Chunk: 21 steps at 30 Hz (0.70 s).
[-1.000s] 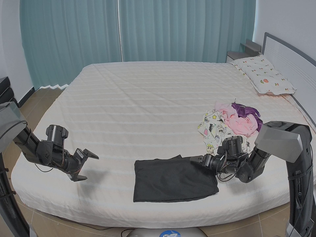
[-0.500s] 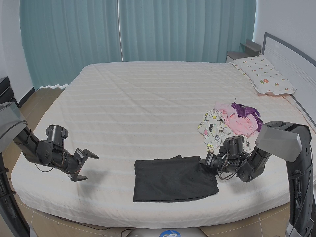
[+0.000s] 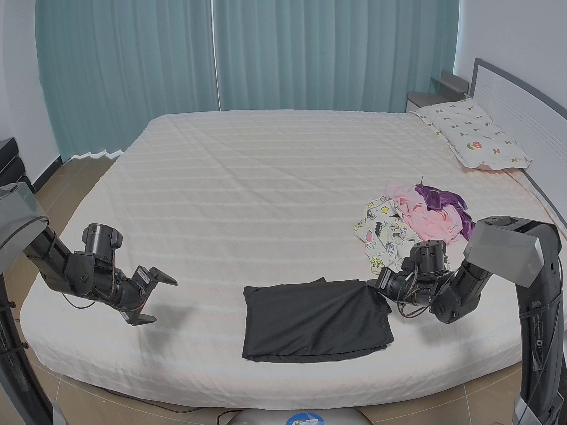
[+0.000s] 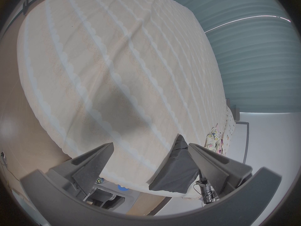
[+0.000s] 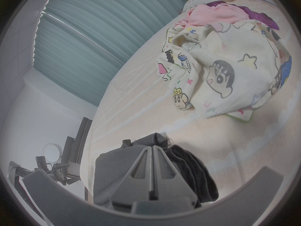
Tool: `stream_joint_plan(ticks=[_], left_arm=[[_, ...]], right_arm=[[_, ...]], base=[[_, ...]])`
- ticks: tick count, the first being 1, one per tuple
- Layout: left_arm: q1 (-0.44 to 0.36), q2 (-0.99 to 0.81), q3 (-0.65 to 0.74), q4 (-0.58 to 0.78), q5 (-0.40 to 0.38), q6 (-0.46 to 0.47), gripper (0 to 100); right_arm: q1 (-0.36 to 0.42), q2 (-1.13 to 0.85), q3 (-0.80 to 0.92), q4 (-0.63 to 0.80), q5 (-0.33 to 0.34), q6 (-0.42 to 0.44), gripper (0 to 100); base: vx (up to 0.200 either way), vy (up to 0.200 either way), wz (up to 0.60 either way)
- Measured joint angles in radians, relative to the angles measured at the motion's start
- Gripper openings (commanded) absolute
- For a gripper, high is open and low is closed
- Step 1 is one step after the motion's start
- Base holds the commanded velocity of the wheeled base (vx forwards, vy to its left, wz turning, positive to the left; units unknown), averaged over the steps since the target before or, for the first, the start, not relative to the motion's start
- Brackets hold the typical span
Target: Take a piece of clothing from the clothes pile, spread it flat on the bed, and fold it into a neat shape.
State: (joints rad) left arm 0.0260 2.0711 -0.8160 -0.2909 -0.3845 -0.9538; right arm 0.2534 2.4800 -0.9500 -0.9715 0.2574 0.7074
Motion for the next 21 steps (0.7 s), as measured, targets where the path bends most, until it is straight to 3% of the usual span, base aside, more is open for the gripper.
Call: stream_joint_plan(ticks=[1,12,21], left_arm=[[0.000,0.000,0.000,0.000,0.000,0.000,100],[-0.001,-0.003,0.004,-0.001,0.000,0.005,100],[-0.080,-0.007,0.011,-0.007,0.052,0.031,100]], right_arm=[[-0.001,0.001,0.001,0.000,0.000,-0.001,100],[-0.005,-0.033,0.052,-0.043,0.000,0.002,100],[-0.025,-0.144,0.289,-0.123,0.001,0.002,100]], base=[[0.000,0.000,0.00],[0.000,0.000,0.00],[0.000,0.000,0.00]])
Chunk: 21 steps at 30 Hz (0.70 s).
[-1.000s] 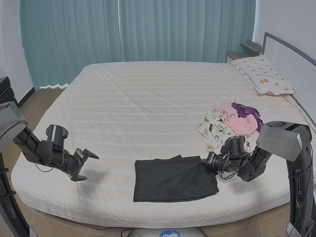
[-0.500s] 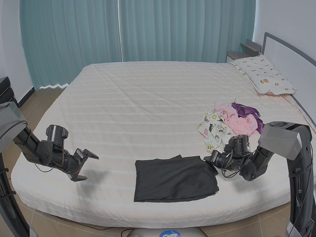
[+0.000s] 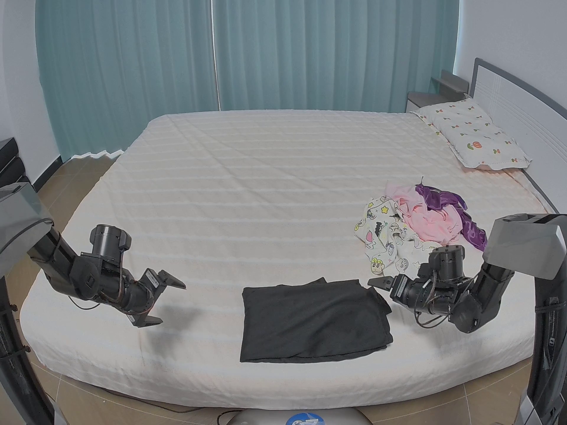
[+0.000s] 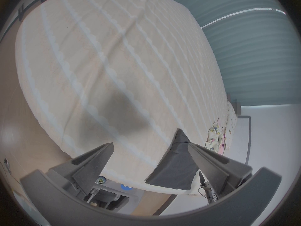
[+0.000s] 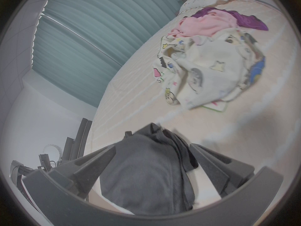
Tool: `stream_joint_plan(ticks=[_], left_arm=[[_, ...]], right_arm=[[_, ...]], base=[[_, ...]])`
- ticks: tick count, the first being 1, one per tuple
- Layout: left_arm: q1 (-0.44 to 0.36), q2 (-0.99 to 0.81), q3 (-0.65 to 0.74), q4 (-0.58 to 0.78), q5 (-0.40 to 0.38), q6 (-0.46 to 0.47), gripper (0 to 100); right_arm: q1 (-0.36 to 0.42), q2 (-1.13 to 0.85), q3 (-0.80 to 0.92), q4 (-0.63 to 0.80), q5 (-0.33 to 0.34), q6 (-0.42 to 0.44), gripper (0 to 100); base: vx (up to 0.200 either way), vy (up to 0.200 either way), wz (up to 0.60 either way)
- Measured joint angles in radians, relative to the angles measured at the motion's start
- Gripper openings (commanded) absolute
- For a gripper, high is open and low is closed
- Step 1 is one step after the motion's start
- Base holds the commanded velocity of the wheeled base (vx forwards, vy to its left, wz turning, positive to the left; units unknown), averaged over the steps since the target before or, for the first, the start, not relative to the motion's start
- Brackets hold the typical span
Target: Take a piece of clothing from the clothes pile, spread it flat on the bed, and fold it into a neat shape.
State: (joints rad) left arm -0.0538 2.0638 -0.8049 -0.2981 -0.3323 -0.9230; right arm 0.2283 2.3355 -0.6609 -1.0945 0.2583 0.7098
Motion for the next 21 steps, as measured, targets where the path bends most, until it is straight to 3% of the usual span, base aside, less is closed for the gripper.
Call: stream_joint_plan(ticks=[5,9,12,18,21], left_arm=[[-0.072,0.001,-0.007,-0.004,0.048,0.009,100],[-0.152,0.002,-0.011,0.000,0.071,0.011,100],[-0.208,0.003,-0.016,0.001,0.083,0.009,100],[-0.266,0.028,-0.057,0.000,0.090,0.004,100],[-0.273,0.047,-0.086,-0.003,0.101,0.007,100]], right_arm=[[-0.013,-0.044,0.166,-0.169,0.000,0.014,100],[-0.019,-0.062,0.263,-0.297,0.000,0.119,100],[-0.023,-0.066,0.301,-0.327,0.000,0.170,100],[-0.027,-0.061,0.331,-0.341,0.000,0.181,100],[-0.024,-0.059,0.335,-0.343,0.000,0.181,100]], base=[[0.000,-0.080,0.00],[0.000,-0.200,0.00],[0.000,-0.200,0.00],[0.000,-0.200,0.00],[0.000,0.000,0.00]])
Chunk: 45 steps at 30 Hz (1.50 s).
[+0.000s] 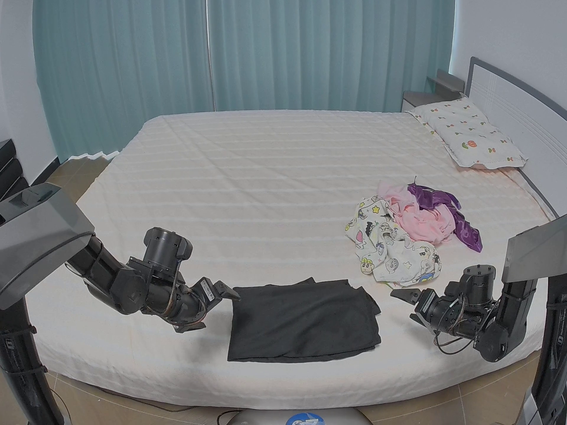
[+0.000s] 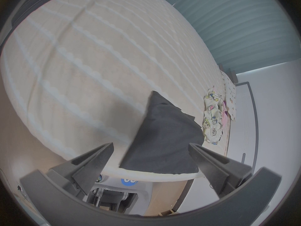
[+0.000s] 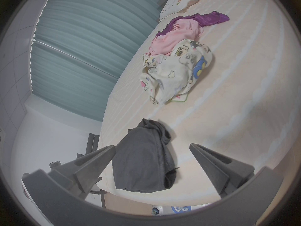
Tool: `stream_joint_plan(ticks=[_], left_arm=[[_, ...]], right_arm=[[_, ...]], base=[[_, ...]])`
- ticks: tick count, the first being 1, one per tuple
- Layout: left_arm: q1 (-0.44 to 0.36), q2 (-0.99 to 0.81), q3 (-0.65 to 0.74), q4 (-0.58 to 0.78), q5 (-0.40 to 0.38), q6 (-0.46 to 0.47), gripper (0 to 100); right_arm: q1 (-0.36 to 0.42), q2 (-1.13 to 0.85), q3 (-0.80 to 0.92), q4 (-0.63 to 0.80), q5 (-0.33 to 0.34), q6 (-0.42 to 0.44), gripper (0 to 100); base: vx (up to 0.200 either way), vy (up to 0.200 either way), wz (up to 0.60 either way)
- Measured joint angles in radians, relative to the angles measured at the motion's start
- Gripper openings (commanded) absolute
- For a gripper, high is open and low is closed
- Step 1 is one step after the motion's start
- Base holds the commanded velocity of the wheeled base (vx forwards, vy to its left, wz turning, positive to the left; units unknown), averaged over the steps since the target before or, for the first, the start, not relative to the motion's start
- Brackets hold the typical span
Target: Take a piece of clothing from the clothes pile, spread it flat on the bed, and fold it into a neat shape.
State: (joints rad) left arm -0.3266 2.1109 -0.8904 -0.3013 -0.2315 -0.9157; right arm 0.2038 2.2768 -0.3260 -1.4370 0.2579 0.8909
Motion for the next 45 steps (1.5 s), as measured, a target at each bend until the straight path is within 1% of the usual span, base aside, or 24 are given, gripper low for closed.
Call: stream_joint_plan(ticks=[4,7,11,16,21,26,30,34,38,39,45], left_arm=[[-0.001,0.037,-0.033,-0.004,0.035,0.042,100],[0.006,0.072,-0.047,-0.006,0.066,0.146,100],[0.017,0.116,-0.053,-0.026,0.086,0.252,100],[0.024,0.159,-0.054,-0.099,0.092,0.311,100],[0.020,0.196,-0.058,-0.116,0.094,0.392,100],[0.014,0.213,-0.054,-0.126,0.074,0.407,100],[0.003,0.219,-0.040,-0.176,0.037,0.409,100],[-0.001,0.224,-0.020,-0.239,0.025,0.409,100],[-0.005,0.228,-0.011,-0.241,0.024,0.410,100],[-0.005,0.229,-0.010,-0.240,0.024,0.409,0],[-0.003,0.229,-0.001,-0.240,0.031,0.409,0]], right_arm=[[0.003,0.004,0.008,-0.014,0.000,-0.001,100],[0.005,0.009,0.018,-0.040,0.000,-0.002,100],[0.007,0.023,0.034,-0.092,0.000,-0.003,100],[0.013,0.045,0.054,-0.116,0.000,-0.005,100],[0.014,0.057,0.060,-0.116,0.000,-0.005,100],[0.013,0.063,0.059,-0.116,0.000,-0.006,100],[0.013,0.066,0.058,-0.116,0.000,-0.005,100],[0.014,0.067,0.059,-0.116,0.000,-0.005,100],[0.014,0.069,0.059,-0.116,0.001,-0.004,100],[0.013,0.069,0.059,-0.116,0.000,-0.004,100],[0.014,0.070,0.060,-0.116,0.001,-0.005,100]], base=[[0.000,0.000,0.00],[0.000,0.000,0.00],[0.000,0.000,0.00],[0.000,0.000,0.00],[0.000,0.000,0.00],[0.000,0.000,0.00],[0.000,0.000,0.00],[0.000,0.000,0.00],[0.000,0.000,0.00],[0.000,0.000,0.00],[0.000,0.000,0.00]])
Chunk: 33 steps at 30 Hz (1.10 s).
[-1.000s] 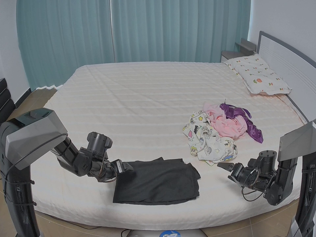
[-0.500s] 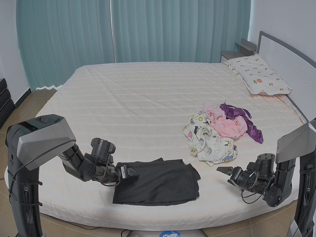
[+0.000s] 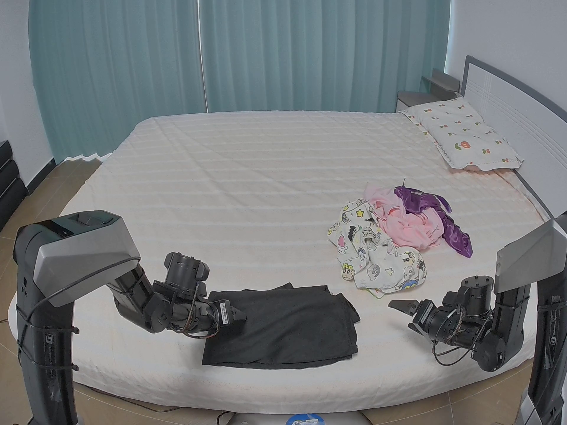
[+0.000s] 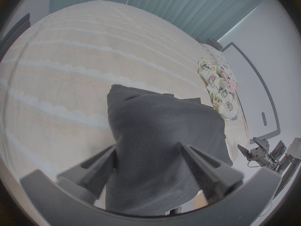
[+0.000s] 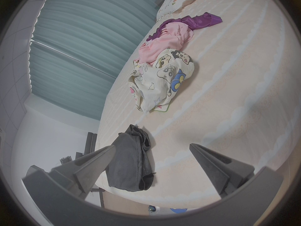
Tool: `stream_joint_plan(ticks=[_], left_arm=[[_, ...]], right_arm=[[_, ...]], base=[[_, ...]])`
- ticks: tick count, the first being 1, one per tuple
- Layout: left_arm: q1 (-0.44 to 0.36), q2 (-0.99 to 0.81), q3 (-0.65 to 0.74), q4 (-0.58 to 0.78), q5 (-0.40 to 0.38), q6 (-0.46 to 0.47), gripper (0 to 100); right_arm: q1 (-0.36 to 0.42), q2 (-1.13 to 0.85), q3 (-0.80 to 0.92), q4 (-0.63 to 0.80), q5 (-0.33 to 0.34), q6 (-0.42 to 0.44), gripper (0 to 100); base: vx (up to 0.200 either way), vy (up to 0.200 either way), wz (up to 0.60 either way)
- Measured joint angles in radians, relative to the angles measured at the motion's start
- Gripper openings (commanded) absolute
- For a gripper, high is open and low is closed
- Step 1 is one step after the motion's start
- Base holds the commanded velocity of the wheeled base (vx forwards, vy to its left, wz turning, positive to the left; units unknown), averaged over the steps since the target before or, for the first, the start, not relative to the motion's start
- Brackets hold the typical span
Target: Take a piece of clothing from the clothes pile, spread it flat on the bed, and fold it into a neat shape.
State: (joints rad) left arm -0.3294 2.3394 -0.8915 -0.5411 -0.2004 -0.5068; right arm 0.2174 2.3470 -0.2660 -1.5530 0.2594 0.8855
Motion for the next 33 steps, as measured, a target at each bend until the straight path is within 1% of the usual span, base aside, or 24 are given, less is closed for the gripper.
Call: stream_joint_plan(ticks=[15,21,33], left_arm=[[0.011,-0.037,0.036,-0.004,0.006,-0.007,0],[0.020,-0.061,0.050,-0.004,0.006,-0.009,0],[0.076,-0.095,0.077,-0.002,0.006,-0.008,0]], right_arm=[[0.003,0.006,-0.001,0.000,0.001,0.000,100],[0.003,0.010,-0.002,0.000,0.001,0.001,100],[0.003,0.014,-0.003,0.000,0.001,0.002,100]], base=[[0.000,0.000,0.00],[0.000,0.200,0.00],[0.000,0.200,0.00]])
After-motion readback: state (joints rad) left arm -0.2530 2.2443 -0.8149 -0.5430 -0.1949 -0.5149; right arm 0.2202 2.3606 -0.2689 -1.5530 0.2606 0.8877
